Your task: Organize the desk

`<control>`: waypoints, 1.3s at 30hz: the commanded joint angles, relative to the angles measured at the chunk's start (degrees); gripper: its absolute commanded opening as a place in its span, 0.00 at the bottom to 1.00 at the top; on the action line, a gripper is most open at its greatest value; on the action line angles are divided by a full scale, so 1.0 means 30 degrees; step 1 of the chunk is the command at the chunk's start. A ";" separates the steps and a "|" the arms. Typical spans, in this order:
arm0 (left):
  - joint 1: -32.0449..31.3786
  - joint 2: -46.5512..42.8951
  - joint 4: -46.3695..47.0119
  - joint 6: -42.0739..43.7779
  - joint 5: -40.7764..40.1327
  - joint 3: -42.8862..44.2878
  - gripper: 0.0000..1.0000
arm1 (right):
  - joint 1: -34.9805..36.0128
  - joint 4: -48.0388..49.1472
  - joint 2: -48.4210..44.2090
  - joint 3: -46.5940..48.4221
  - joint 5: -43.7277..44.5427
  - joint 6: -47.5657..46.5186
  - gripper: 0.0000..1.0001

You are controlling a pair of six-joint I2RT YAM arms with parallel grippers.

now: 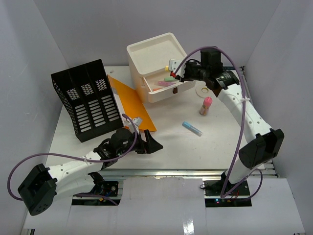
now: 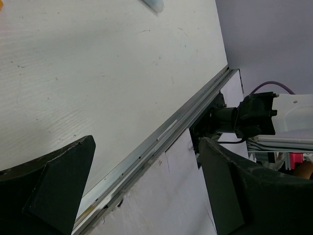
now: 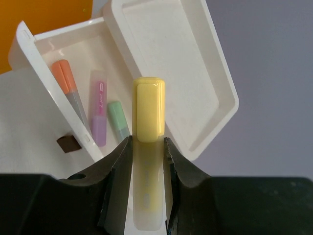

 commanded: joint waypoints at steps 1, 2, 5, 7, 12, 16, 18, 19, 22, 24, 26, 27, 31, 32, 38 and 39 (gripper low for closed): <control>-0.0395 0.1038 -0.0131 0.0773 -0.0614 0.1578 0.98 | 0.1129 -0.0875 0.1586 0.1699 0.0789 -0.1681 0.17; -0.0483 0.1251 -0.0360 0.0984 -0.0702 0.1807 0.98 | 0.1235 -0.0805 0.1835 0.1788 0.0948 -0.1804 0.18; -0.0742 0.1699 -0.0583 0.1262 -0.0961 0.2349 0.98 | 0.1339 -0.0507 0.2464 0.1931 0.1286 -0.2096 0.28; -0.0862 0.2086 -0.0614 0.1396 -0.1037 0.2558 0.98 | 0.1354 -0.0342 0.2778 0.2021 0.1497 -0.2202 0.43; -0.1129 0.2852 -0.0658 0.1812 -0.1189 0.3217 0.98 | 0.1357 0.0288 0.3144 0.2025 0.1815 -0.1531 0.71; -0.1400 0.3604 -0.0793 0.2778 -0.1366 0.4270 0.98 | 0.1295 0.0816 0.3019 0.2310 0.2241 0.0479 0.76; -0.1646 0.4050 -0.1025 0.3553 -0.1474 0.4938 0.98 | 0.1070 0.0817 0.2717 0.2800 0.1954 0.2241 0.78; -0.1743 0.4406 -0.1105 0.3982 -0.1506 0.5241 0.98 | 0.0585 0.0798 0.2401 0.3280 0.1674 0.3321 0.81; -0.2320 0.5797 -0.1955 0.7029 -0.1525 0.6823 0.98 | -0.2155 0.0778 0.1133 0.3042 -0.2851 0.8286 0.85; -0.2671 0.7013 -0.2903 0.8734 -0.1462 0.8493 0.97 | -0.4716 0.0837 -0.0013 0.1879 -0.5998 1.1868 0.87; -0.2811 0.8494 -0.4326 1.0322 -0.1258 1.0719 0.97 | -0.7316 0.0875 -0.1456 -0.0701 -0.8185 1.4119 0.87; -0.2881 0.9418 -0.5312 1.1149 -0.1332 1.1653 0.97 | -0.8168 0.0888 -0.2309 -0.2733 -0.9114 1.4404 0.88; -0.2880 1.3089 -0.9297 1.1117 -0.2410 1.6384 0.98 | -1.1276 0.1060 -0.5512 -1.0346 -1.0470 1.3941 0.89; -0.2851 1.3858 -1.0188 1.0323 -0.2860 1.7691 0.98 | -1.2092 0.1225 -0.5956 -1.1378 -1.0737 1.4048 0.89; -0.2715 1.9568 -1.3948 0.1109 -0.2497 2.3900 0.98 | -1.5848 0.4444 -0.8278 -1.7285 -1.1935 1.7010 0.90; -0.2699 1.9972 -1.3999 -0.0095 -0.2651 2.4180 0.98 | -1.6091 0.5434 -0.8739 -1.7960 -1.1923 1.7571 0.90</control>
